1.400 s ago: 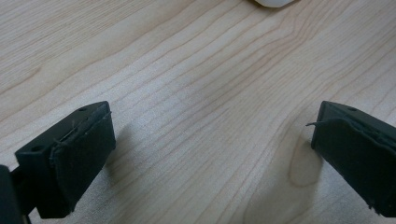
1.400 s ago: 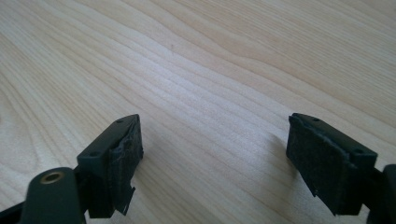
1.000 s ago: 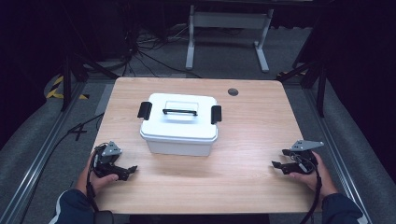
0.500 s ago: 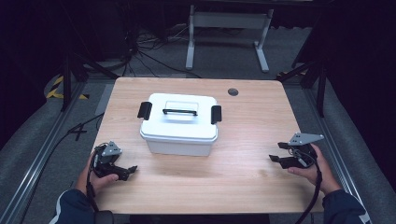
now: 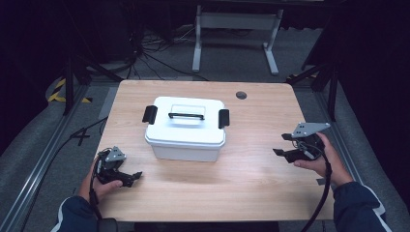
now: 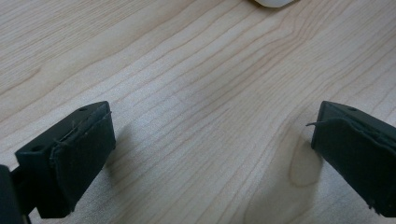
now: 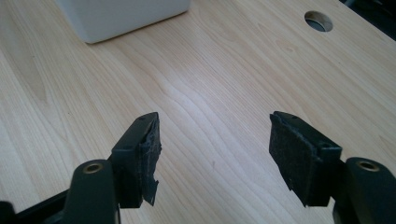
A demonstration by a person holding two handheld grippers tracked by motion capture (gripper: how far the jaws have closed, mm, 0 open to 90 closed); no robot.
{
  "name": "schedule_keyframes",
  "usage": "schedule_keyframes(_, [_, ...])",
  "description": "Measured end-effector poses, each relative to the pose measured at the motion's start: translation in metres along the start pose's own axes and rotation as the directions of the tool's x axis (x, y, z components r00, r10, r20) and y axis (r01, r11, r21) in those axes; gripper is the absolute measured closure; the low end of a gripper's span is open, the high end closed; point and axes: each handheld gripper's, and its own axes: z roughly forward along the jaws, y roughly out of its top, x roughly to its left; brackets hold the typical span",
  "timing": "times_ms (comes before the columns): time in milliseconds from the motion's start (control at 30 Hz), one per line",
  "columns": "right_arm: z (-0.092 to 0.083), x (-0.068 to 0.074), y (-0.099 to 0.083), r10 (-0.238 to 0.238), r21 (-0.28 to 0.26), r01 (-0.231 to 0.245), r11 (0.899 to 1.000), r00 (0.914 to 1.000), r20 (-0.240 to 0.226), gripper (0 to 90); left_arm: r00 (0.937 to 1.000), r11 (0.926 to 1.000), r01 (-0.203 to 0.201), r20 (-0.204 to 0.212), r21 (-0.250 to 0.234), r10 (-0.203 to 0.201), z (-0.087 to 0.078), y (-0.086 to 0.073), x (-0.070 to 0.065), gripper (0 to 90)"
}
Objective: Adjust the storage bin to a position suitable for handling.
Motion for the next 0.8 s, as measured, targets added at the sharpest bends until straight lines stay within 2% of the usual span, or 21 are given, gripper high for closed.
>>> schedule_keyframes(167, [-0.004, 0.001, 0.018, -0.033, -0.014, 0.033, 0.999, 0.9995, 0.0, 35.9, 1.0, 1.0, 0.0, 0.0, 0.0, 0.0, 0.0, 0.0, 0.0, 0.1])
schedule_keyframes(300, [-0.012, 0.002, 0.041, -0.071, -0.018, 0.071, 0.997, 0.9974, 0.007, 37.0, 1.0, 1.0, 0.0, 0.0, 0.0, 0.0, 0.0, 0.0, 0.0, 0.1])
schedule_keyframes(333, [-0.012, 0.002, 0.041, -0.071, -0.018, 0.071, 0.997, 0.9974, 0.007, 37.0, 1.0, 1.0, 0.0, 0.0, 0.0, 0.0, 0.0, 0.0, 0.0, 0.1])
schedule_keyframes(367, [-0.015, 0.003, 0.052, -0.082, -0.017, 0.082, 0.996, 0.9966, 0.008, 37.4, 1.0, 1.0, 0.0, 0.0, 0.0, 0.0, 0.0, 0.0, 0.0, 0.1])
schedule_keyframes(433, [-0.016, 0.003, 0.061, -0.098, -0.019, 0.098, 0.995, 0.9952, 0.006, 37.4, 1.0, 1.0, 0.0, 0.0, 0.0, 0.0, 0.0, 0.0, 0.0, 0.1])
schedule_keyframes(467, [-0.016, 0.003, 0.061, -0.098, -0.019, 0.098, 0.995, 0.9952, 0.006, 37.4, 1.0, 1.0, 0.0, 0.0, 0.0, 0.0, 0.0, 0.0, 0.0, 0.1])
schedule_keyframes(700, [-0.006, 0.012, 0.095, -0.172, -0.004, 0.172, 0.985, 0.9851, -0.013, 37.3, 1.0, 1.0, 0.0, 0.0, 0.0, 0.0, 0.0, 0.0, 0.0, 0.1])
schedule_keyframes(800, [-0.001, 0.015, 0.105, -0.183, 0.006, 0.183, 0.983, 0.9829, -0.022, 37.4, 1.0, 1.0, 0.001, 0.001, 0.001, -0.001, 0.0, 0.0, 0.0, 0.1])
